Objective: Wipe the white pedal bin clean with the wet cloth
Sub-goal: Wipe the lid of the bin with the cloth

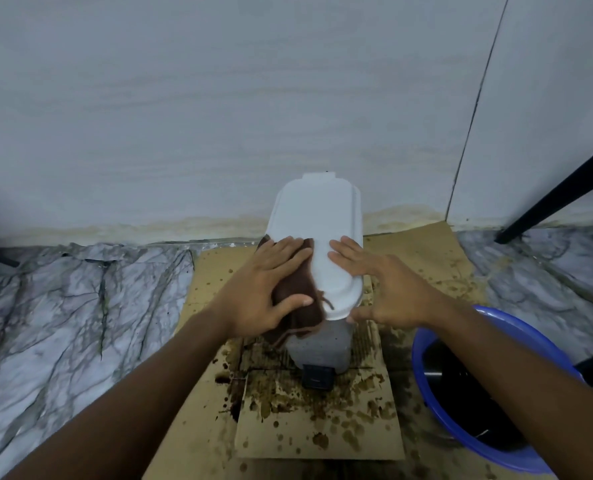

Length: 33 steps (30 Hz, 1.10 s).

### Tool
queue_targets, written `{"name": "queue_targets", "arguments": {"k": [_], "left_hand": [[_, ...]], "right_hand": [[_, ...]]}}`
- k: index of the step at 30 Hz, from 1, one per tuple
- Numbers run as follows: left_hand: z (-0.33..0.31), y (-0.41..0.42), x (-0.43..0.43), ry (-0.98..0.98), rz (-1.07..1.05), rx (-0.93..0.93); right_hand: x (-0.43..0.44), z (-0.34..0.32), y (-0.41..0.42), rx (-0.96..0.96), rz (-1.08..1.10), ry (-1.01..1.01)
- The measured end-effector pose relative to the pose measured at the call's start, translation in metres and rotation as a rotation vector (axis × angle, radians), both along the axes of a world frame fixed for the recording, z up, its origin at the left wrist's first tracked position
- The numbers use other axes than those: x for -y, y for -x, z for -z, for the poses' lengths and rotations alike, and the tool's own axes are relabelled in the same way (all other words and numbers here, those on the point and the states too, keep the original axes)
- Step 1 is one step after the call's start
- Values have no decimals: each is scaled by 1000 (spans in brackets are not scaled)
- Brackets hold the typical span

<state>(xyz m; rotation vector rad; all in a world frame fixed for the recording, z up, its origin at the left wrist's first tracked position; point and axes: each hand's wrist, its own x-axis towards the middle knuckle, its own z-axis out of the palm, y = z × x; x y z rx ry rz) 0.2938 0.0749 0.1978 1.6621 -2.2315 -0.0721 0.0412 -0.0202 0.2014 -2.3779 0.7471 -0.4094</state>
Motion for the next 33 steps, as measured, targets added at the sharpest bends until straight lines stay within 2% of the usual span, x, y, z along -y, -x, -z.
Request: {"name": "queue_targets", "arguments": {"k": [3, 5, 10, 12, 16, 19, 22, 25, 28, 33], "left_hand": [[-2, -21, -7, -81, -4, -80], [0, -17, -8, -69, -41, -89], [1, 39, 6, 85, -84, 93], [-4, 48, 12, 67, -75, 114], [-19, 26, 32, -151, -155, -32], [-23, 14, 49, -246, -245, -142], [-21, 13, 62, -255, -312, -241], [-20, 12, 68, -250, -425, -440], [-17, 9, 67, -282, -517, -613], [-24, 12, 66, -299, -577, -757]], "right_hand": [[0, -3, -1, -19, 3, -18], [0, -3, -2, -26, 10, -32], [-4, -1, -1, 34, 19, -45], [-6, -2, -1, 67, 20, -82], [-11, 1, -5, 52, 50, -31], [-15, 4, -8, 29, 80, 49], [-16, 4, -10, -10, 103, 134], [-14, 4, -12, -19, 105, 159], [-13, 4, -12, -9, 97, 127], [-13, 7, -10, 55, 94, 56]]}}
